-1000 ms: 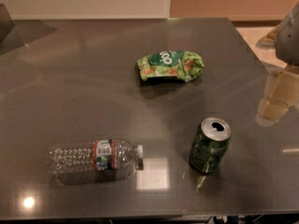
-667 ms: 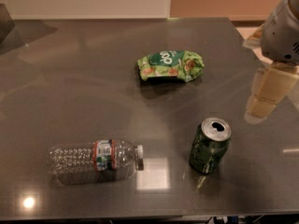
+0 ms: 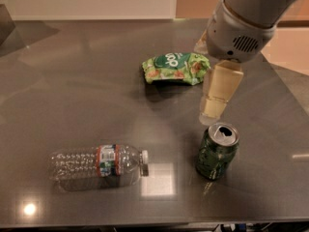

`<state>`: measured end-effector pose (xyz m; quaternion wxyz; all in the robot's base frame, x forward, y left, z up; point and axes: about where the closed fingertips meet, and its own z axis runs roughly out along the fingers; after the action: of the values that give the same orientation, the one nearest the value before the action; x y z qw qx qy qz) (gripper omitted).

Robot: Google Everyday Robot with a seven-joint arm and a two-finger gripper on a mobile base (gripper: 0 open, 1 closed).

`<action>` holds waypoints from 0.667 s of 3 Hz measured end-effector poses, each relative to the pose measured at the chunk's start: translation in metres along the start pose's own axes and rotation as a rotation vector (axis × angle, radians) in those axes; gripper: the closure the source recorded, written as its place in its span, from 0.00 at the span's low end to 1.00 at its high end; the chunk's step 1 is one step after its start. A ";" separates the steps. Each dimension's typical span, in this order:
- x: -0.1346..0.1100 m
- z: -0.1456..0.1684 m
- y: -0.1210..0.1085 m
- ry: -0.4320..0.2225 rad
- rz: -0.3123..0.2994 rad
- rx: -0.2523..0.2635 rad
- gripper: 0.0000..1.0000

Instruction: Pick water bottle

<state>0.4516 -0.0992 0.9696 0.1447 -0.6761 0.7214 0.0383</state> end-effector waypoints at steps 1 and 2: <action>-0.043 0.021 0.019 -0.029 -0.069 -0.062 0.00; -0.071 0.058 0.047 -0.005 -0.135 -0.116 0.00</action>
Offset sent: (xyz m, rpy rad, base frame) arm -0.0630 0.1265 -0.1011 -0.0791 0.1743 0.2513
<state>0.4179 -0.0124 0.9259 0.1095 -0.7302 0.6705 0.0719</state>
